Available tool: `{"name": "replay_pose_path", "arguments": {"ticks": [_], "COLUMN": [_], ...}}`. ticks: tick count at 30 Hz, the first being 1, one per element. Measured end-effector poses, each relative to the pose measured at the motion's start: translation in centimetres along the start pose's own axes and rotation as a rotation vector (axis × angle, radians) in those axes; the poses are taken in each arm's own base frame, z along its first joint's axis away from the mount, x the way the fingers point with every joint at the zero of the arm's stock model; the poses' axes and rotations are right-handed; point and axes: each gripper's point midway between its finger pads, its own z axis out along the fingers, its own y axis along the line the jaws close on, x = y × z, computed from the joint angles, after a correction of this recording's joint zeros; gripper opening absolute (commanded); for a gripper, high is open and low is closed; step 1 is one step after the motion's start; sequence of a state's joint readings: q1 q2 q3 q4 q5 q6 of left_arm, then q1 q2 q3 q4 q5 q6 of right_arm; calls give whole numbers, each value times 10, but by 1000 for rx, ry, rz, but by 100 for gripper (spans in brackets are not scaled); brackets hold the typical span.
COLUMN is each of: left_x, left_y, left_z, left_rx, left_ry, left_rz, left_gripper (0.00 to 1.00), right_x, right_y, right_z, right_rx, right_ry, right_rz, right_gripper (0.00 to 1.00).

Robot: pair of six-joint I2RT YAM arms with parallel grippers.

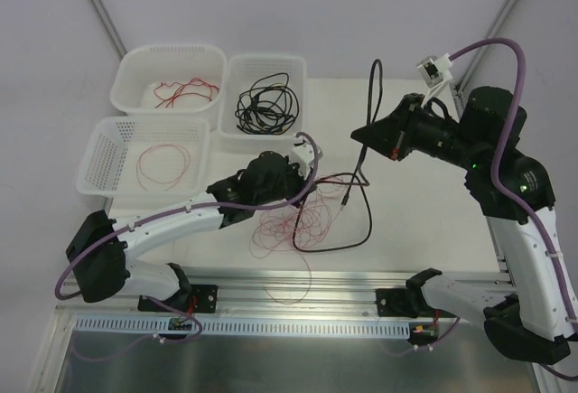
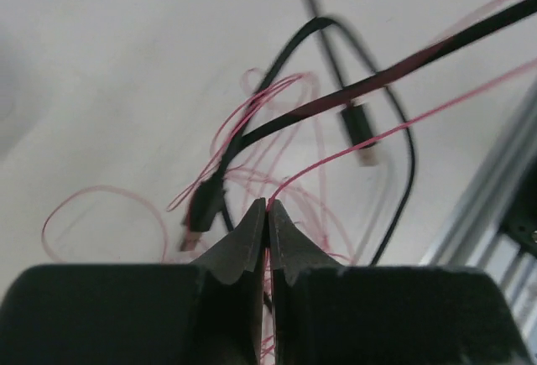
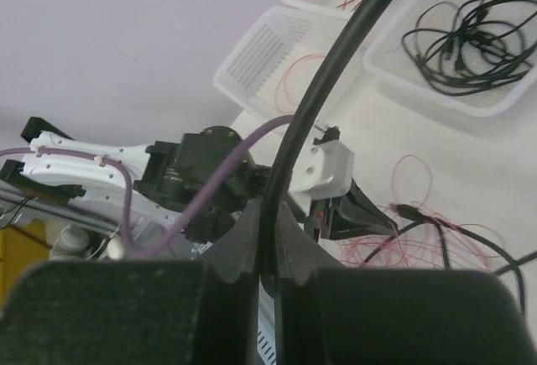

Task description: Untangle the cables

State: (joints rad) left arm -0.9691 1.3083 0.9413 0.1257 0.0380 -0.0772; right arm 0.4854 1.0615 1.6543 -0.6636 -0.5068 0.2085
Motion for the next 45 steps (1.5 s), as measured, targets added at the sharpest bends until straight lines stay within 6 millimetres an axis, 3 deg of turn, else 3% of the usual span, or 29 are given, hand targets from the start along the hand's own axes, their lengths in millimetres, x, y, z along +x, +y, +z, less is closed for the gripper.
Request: {"name": "replay_pose_path", "arguments": {"ticks": [4,7,10,13,19,25,27,28,29,31,34,40,45], "left_x": [72,129,166,180,181,193,190,186,180,160,114,14,-15], "left_y": [69,123,154,157,157,148,142,139,134,120,92,38,25], "left_z": [-2,-31,-63,-83,-87,-85,-82,-80,-79,-74,-71,-71,-53], "left_rx": [-225,-429,-588,-656,-690,-664,-625,-597,-561,-476,-323,-43,35], "left_ry": [177,291,349,365,359,412,415,412,404,368,269,32,1], "left_rz": [-197,-401,-554,-629,-679,-715,-714,-703,-687,-656,-578,-404,-339], "left_gripper": [0,0,0,0,0,3,15,41,60,86,97,99,97], "right_x": [-16,-30,-42,-53,-72,-88,-88,-88,-86,-82,-71,-37,-32], "right_y": [-3,-10,-17,-20,1,22,26,28,29,28,19,0,12], "right_z": [-19,-43,-71,-96,-133,-143,-135,-129,-121,-105,-72,-17,-8], "right_rx": [85,190,304,386,384,312,273,248,226,192,150,76,-15], "right_ry": [-57,-128,-208,-286,-449,-542,-531,-517,-496,-447,-349,-159,-112], "right_rz": [-64,-116,-163,-199,-241,-249,-239,-231,-222,-199,-143,-5,40], "right_gripper": [1,1,1,1,1,1,1,1,1,1,1,1,1]}}
